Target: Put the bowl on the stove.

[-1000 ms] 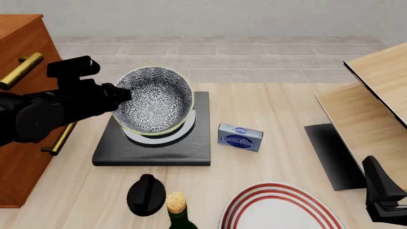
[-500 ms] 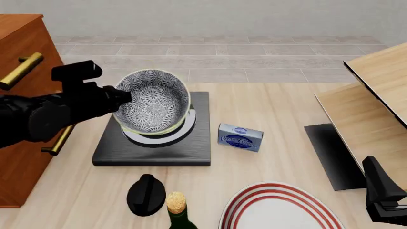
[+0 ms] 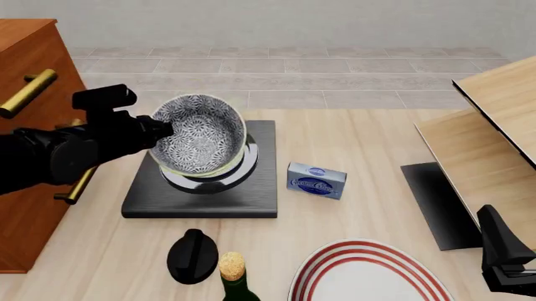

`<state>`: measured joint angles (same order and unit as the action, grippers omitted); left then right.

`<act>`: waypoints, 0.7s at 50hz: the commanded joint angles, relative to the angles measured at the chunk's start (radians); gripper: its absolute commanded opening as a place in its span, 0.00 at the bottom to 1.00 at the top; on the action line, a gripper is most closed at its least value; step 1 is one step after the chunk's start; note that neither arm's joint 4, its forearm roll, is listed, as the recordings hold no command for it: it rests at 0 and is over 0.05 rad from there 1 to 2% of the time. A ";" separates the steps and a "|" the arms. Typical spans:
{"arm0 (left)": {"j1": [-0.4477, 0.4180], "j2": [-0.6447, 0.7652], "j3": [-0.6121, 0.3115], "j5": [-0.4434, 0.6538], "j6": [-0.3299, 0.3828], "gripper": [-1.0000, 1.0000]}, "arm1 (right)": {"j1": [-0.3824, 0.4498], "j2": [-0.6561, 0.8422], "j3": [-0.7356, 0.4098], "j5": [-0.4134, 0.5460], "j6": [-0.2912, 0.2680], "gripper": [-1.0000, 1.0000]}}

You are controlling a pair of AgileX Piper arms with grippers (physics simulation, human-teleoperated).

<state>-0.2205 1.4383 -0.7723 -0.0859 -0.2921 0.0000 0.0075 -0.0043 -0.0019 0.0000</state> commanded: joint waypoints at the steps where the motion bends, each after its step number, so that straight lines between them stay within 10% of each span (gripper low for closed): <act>1: 0.000 0.033 -0.012 -0.027 0.007 0.00 | 0.000 0.000 0.000 0.000 0.000 1.00; 35: 0.018 0.114 -0.027 -0.104 0.013 0.00 | 0.000 0.000 0.000 0.000 0.000 1.00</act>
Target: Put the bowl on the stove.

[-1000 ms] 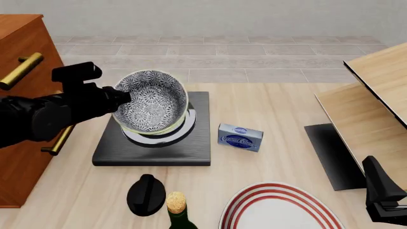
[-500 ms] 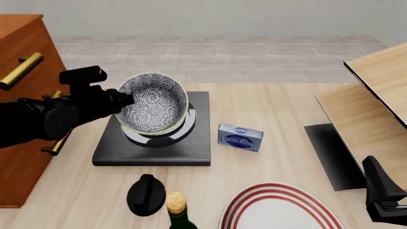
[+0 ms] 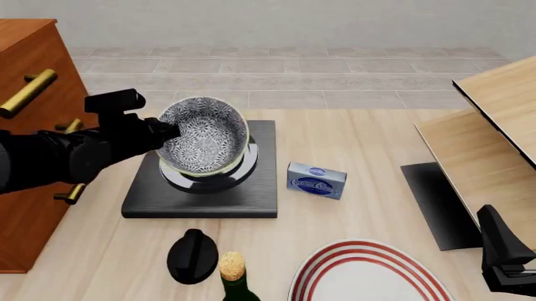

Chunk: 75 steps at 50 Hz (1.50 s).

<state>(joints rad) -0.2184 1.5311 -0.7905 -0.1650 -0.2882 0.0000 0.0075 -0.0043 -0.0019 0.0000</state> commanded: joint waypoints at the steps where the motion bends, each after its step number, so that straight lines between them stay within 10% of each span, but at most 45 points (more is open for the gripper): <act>1: 0.017 0.022 -0.008 -0.027 0.008 0.00 | 0.000 0.000 0.000 0.000 0.000 1.00; 35: 0.038 0.064 -0.013 -0.077 0.056 0.00 | 0.000 0.000 0.000 0.000 0.000 1.00; 36: 0.031 0.063 -0.008 -0.083 0.053 1.00 | 0.000 0.000 0.000 0.000 0.000 1.00; 75: 0.013 -0.089 0.035 -0.031 0.120 1.00 | 0.000 0.000 0.000 0.000 0.000 1.00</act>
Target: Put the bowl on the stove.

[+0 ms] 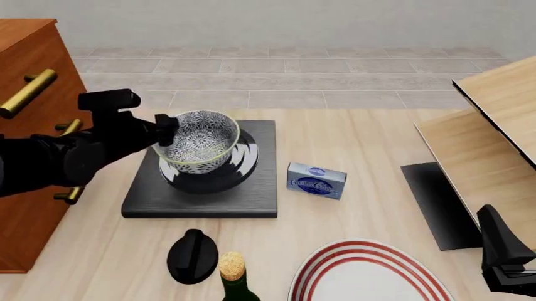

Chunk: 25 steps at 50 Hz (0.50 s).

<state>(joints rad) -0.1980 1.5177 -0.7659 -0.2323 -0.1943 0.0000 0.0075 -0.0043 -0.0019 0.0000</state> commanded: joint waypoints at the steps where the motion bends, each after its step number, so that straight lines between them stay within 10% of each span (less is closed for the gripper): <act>1: -0.001 -0.079 0.010 0.035 0.040 1.00 | 0.000 0.000 0.000 0.000 0.000 1.00; 25: -0.007 -0.252 0.078 0.048 0.118 1.00 | 0.000 0.000 0.000 0.000 0.000 1.00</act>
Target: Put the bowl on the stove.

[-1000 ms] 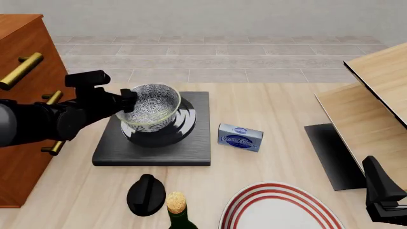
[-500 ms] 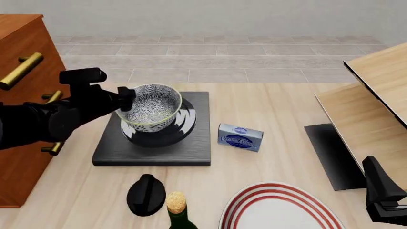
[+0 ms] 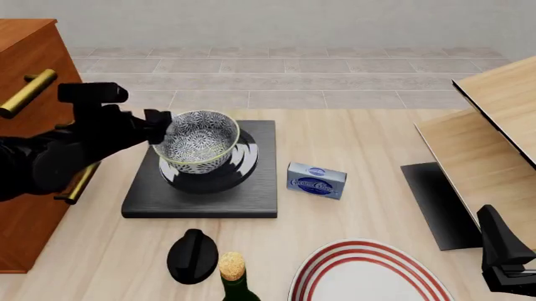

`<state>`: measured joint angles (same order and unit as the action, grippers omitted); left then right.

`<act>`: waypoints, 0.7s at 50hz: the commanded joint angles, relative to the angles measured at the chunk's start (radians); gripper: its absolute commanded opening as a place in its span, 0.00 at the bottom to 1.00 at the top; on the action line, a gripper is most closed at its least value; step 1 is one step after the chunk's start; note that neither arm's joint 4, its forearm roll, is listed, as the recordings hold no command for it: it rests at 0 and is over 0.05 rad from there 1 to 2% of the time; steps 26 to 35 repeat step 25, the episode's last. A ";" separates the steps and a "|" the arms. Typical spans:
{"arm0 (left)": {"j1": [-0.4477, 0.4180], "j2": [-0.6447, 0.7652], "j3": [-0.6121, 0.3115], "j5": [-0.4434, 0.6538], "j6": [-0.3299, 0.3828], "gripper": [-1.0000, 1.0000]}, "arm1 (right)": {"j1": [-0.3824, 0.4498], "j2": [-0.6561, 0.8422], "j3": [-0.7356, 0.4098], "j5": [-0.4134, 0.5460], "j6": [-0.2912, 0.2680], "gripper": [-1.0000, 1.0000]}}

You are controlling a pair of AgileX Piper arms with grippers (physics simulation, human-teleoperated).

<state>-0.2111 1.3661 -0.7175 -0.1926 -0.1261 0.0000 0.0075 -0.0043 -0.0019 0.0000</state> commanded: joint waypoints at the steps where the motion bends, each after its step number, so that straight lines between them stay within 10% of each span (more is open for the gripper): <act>1: -0.005 -0.112 0.033 0.017 0.027 1.00 | 0.000 0.000 0.000 0.000 0.000 1.00; 35: -0.057 -0.369 0.075 0.141 0.093 1.00 | 0.000 0.000 0.000 0.000 0.000 1.00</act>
